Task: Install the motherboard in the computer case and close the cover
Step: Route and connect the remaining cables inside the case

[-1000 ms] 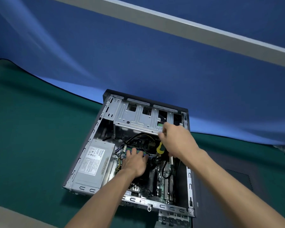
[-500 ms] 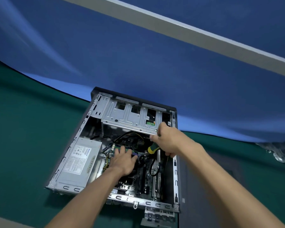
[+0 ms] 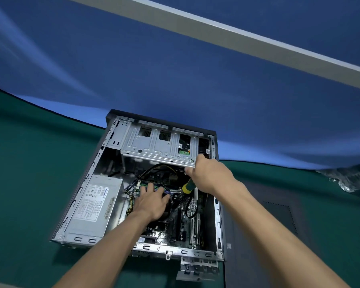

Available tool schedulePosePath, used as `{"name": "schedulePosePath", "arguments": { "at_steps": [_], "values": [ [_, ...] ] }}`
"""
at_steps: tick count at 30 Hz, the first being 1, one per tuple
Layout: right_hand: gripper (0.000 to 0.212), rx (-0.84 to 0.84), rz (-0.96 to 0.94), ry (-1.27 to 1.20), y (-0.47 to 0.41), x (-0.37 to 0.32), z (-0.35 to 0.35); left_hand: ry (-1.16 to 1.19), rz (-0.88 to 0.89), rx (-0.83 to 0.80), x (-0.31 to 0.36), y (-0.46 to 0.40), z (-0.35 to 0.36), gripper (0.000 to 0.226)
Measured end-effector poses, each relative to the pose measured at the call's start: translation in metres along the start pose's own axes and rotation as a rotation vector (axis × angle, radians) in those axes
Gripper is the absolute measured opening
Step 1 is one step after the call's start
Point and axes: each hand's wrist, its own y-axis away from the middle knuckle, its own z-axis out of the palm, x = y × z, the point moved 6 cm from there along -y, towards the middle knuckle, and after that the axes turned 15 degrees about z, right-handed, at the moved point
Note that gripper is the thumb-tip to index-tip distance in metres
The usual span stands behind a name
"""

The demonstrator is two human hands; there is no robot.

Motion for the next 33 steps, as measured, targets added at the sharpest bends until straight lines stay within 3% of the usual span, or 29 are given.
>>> {"name": "schedulePosePath", "arguments": {
  "at_steps": [5, 9, 13, 16, 18, 22, 26, 27, 30, 33],
  "values": [
    [0.049, -0.171, -0.008, -0.174, 0.002, 0.003, 0.005, 0.032, -0.006, -0.001, 0.0, 0.001, -0.001, 0.043],
    [0.03, 0.071, 0.037, -0.053, -0.003, 0.011, 0.003, 0.023, -0.003, -0.007, -0.001, 0.0, 0.0, 0.043],
    [0.044, -0.153, 0.044, -0.365, 0.002, 0.015, 0.007, 0.021, -0.005, -0.01, -0.002, 0.0, 0.001, 0.041],
    [0.024, 0.033, 0.074, -0.273, 0.001, 0.017, 0.005, 0.01, 0.0, -0.01, -0.002, 0.0, 0.0, 0.041],
    [0.024, 0.169, 0.125, -0.235, -0.001, 0.022, 0.004, 0.005, -0.001, -0.01, -0.003, 0.0, 0.001, 0.042],
    [0.038, 0.014, 0.029, -0.245, 0.005, 0.014, 0.006, 0.004, 0.0, -0.014, -0.002, 0.001, 0.0, 0.042],
    [0.026, 0.181, 0.055, -0.029, 0.008, 0.003, 0.002, -0.003, 0.002, -0.008, -0.002, 0.001, 0.0, 0.042],
    [0.027, 0.159, 0.052, -0.026, 0.008, 0.001, 0.003, -0.002, 0.002, -0.009, -0.002, 0.001, 0.001, 0.042],
    [0.034, -0.064, -0.003, -0.203, 0.008, -0.006, 0.005, 0.003, 0.0, -0.012, -0.002, 0.0, 0.001, 0.042],
    [0.031, 0.012, 0.006, -0.198, 0.011, -0.011, 0.005, 0.009, -0.002, -0.007, -0.002, 0.0, 0.001, 0.04]
  ]
}}
